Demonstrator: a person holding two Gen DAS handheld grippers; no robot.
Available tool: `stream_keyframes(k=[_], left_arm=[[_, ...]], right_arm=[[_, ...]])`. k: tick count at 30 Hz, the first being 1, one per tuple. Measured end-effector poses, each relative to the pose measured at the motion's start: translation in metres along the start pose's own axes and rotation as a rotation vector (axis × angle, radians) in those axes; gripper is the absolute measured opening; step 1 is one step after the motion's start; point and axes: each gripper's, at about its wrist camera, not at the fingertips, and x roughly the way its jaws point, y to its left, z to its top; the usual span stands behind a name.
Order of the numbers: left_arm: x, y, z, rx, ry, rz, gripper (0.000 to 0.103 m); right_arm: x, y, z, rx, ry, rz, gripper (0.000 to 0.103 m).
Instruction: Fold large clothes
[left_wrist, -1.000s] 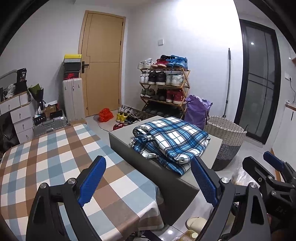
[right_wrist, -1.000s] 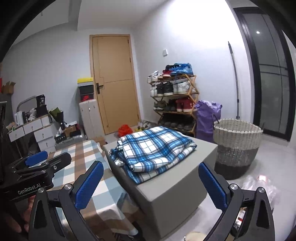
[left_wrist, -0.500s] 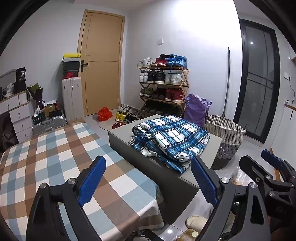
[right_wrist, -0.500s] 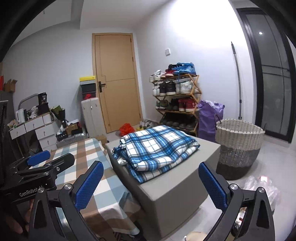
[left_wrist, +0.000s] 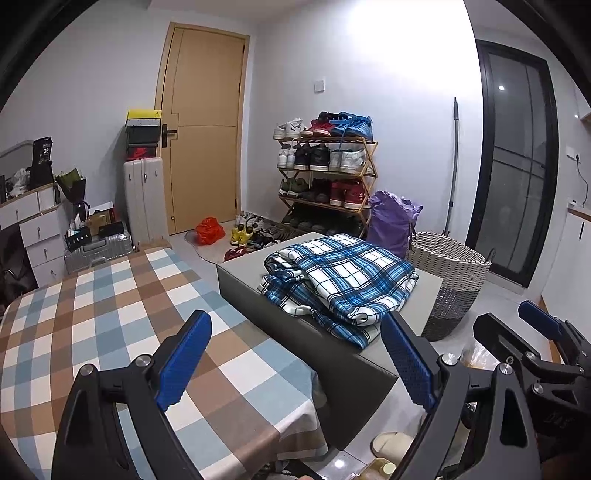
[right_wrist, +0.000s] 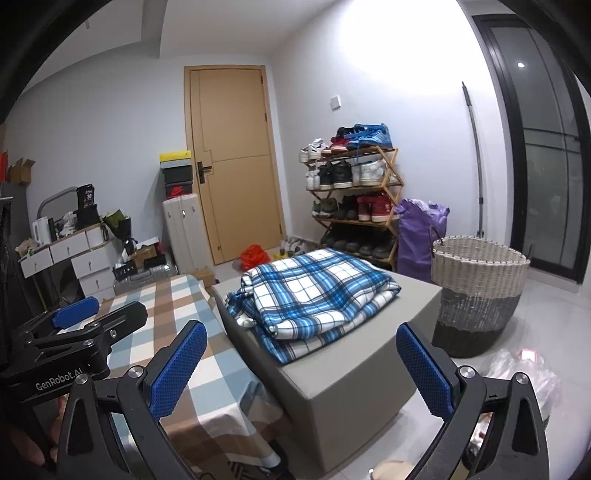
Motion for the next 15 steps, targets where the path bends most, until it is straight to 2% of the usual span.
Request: stream_keyframes(k=[15], left_arm=[[-0.0009, -0.0060, -0.0006, 0.004, -0.005, -0.003, 0.090]], right_arm=[[-0.0005, 0.0031, -0.0005, 0.001, 0.001, 0.007, 0.103]])
